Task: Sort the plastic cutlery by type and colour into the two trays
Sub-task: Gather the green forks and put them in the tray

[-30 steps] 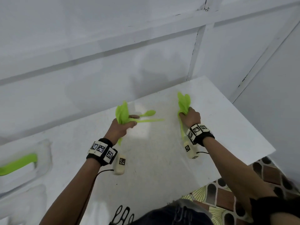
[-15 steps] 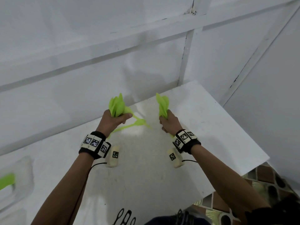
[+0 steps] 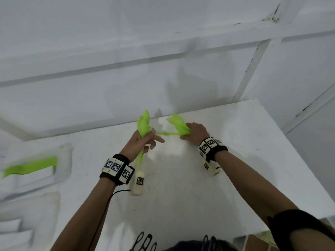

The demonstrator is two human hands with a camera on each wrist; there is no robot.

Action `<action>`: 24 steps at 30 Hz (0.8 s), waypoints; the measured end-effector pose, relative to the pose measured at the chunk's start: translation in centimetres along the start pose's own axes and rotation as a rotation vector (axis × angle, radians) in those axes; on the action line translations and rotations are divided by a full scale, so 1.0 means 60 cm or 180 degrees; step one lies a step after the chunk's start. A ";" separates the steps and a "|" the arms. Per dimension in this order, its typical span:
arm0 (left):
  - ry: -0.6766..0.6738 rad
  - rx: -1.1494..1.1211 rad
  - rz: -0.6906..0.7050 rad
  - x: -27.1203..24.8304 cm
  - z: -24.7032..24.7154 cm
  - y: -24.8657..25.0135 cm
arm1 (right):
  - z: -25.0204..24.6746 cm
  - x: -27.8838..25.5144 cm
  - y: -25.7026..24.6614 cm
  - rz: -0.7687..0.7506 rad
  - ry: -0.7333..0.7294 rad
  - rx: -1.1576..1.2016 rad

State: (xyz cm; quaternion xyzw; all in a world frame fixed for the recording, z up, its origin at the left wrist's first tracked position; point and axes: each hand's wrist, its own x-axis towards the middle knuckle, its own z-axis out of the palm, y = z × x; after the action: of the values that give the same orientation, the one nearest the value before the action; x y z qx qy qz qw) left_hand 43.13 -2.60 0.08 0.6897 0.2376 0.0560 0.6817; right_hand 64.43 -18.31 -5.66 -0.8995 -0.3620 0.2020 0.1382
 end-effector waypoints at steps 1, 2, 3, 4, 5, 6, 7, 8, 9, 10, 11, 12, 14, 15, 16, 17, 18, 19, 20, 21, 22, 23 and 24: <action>0.0013 0.0011 -0.0073 -0.010 0.001 -0.007 | -0.003 -0.001 0.000 0.0005 -0.0013 -0.0020; 0.0098 0.0006 -0.0137 -0.019 0.003 -0.013 | -0.007 -0.004 -0.001 -0.0015 -0.0011 -0.0051; 0.0229 -0.0050 -0.0194 -0.027 0.003 -0.022 | -0.011 -0.007 -0.003 -0.0052 -0.0004 -0.0083; 0.0344 -0.0130 -0.0244 -0.034 0.001 -0.032 | -0.014 -0.010 -0.006 -0.0108 0.0008 -0.0092; 0.0409 -0.0203 -0.0290 -0.041 -0.001 -0.042 | -0.016 -0.014 -0.007 -0.0163 0.0019 -0.0060; 0.0437 -0.0262 -0.0316 -0.048 -0.004 -0.052 | -0.020 -0.020 -0.010 -0.0197 0.0010 0.0002; 0.0442 -0.0300 -0.0339 -0.056 -0.009 -0.060 | -0.026 -0.027 -0.016 -0.0206 -0.0007 0.0132; 0.0452 -0.0317 -0.0360 -0.063 -0.013 -0.067 | -0.030 -0.035 -0.021 -0.0190 -0.0036 0.0359; 0.0475 -0.0342 -0.0370 -0.069 -0.018 -0.073 | -0.036 -0.045 -0.028 -0.0202 -0.0085 0.0649; 0.0488 -0.0402 -0.0378 -0.075 -0.024 -0.076 | -0.042 -0.054 -0.038 -0.0265 -0.0164 0.0891; 0.0531 -0.0501 -0.0421 -0.079 -0.030 -0.078 | -0.046 -0.064 -0.050 -0.0367 -0.0273 0.1032; 0.0603 -0.0621 -0.0488 -0.084 -0.036 -0.079 | -0.049 -0.073 -0.063 -0.0474 -0.0429 0.1099; 0.0779 -0.0632 -0.0533 -0.094 -0.053 -0.081 | -0.052 -0.088 -0.091 -0.0641 -0.0811 0.1264; 0.0864 -0.0527 -0.0508 -0.100 -0.062 -0.084 | -0.051 -0.091 -0.104 -0.0712 -0.0968 0.1306; 0.0939 -0.0429 -0.0476 -0.105 -0.072 -0.090 | -0.050 -0.093 -0.116 -0.0781 -0.1090 0.1261; 0.1008 -0.0347 -0.0458 -0.113 -0.081 -0.096 | -0.047 -0.094 -0.129 -0.0835 -0.1174 0.1185; 0.1055 -0.0312 -0.0456 -0.120 -0.091 -0.103 | -0.042 -0.095 -0.143 -0.0860 -0.1217 0.1133; 0.1076 -0.0293 -0.0457 -0.127 -0.100 -0.109 | -0.038 -0.097 -0.157 -0.0874 -0.1236 0.1123; 0.1069 -0.0293 -0.0424 -0.136 -0.108 -0.113 | -0.032 -0.098 -0.170 -0.0889 -0.1246 0.1128; 0.1046 -0.0272 -0.0368 -0.145 -0.115 -0.116 | -0.027 -0.099 -0.184 -0.0927 -0.1282 0.1159; 0.0991 -0.0220 -0.0292 -0.154 -0.122 -0.119 | -0.022 -0.104 -0.198 -0.0985 -0.1379 0.1211; 0.0931 -0.0089 -0.0220 -0.163 -0.128 -0.120 | -0.018 -0.110 -0.213 -0.1059 -0.1531 0.1256; 0.0864 0.0090 -0.0187 -0.170 -0.132 -0.120 | -0.015 -0.116 -0.228 -0.1147 -0.1701 0.1254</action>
State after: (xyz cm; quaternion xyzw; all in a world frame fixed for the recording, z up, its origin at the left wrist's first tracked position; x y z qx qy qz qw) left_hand 29.18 0.20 -3.87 0.6781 0.3484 0.1254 0.6348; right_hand 52.12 -13.72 2.36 -0.6931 -0.4919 0.4678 0.2425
